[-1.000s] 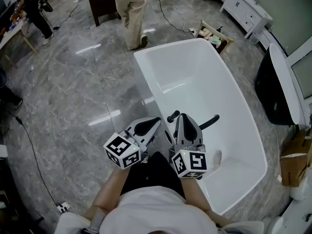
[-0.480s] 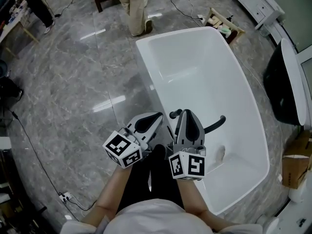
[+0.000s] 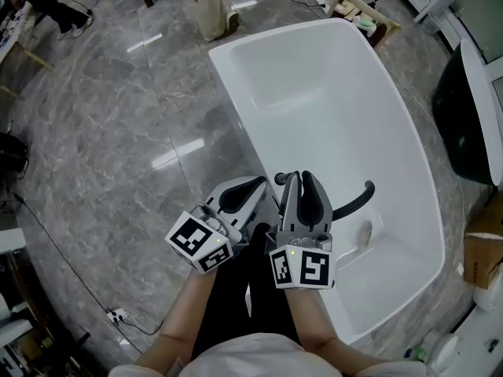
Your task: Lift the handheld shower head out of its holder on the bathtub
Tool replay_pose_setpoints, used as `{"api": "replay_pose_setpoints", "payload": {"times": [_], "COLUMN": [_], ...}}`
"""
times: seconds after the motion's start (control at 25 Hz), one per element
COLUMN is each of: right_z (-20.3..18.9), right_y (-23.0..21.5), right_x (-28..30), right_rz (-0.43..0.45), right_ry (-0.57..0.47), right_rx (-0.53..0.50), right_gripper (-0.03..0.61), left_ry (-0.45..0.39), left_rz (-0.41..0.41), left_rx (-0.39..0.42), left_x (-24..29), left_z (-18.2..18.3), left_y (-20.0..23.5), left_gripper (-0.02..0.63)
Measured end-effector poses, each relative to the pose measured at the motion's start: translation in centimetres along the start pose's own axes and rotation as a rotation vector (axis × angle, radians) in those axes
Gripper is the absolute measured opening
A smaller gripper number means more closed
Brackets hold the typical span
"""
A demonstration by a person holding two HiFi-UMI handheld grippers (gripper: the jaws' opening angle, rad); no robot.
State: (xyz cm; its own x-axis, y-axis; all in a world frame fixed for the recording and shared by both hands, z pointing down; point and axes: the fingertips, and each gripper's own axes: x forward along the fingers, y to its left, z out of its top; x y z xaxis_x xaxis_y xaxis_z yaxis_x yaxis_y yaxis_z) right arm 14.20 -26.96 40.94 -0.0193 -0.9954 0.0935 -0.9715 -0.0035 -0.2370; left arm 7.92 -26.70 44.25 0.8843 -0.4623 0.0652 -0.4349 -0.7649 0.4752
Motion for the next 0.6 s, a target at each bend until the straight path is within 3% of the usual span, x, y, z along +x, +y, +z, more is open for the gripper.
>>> {"api": "replay_pose_setpoints", "payload": {"times": [0.16, 0.6], "right_z": [-1.3, -6.8], "right_y": [-1.2, -3.4], "right_x": [1.2, 2.7], "right_rz": [-0.051, -0.130], "right_ry": [0.013, 0.103], "right_rx": [0.022, -0.013], "right_gripper": [0.180, 0.195], "left_ry": [0.020, 0.071], "left_rz": [-0.002, 0.006], "left_rx": [-0.005, -0.031], "left_x": [0.7, 1.8], "left_z": [-1.0, -5.1], "left_y": [1.3, 4.0], "left_gripper": [0.012, 0.012]}}
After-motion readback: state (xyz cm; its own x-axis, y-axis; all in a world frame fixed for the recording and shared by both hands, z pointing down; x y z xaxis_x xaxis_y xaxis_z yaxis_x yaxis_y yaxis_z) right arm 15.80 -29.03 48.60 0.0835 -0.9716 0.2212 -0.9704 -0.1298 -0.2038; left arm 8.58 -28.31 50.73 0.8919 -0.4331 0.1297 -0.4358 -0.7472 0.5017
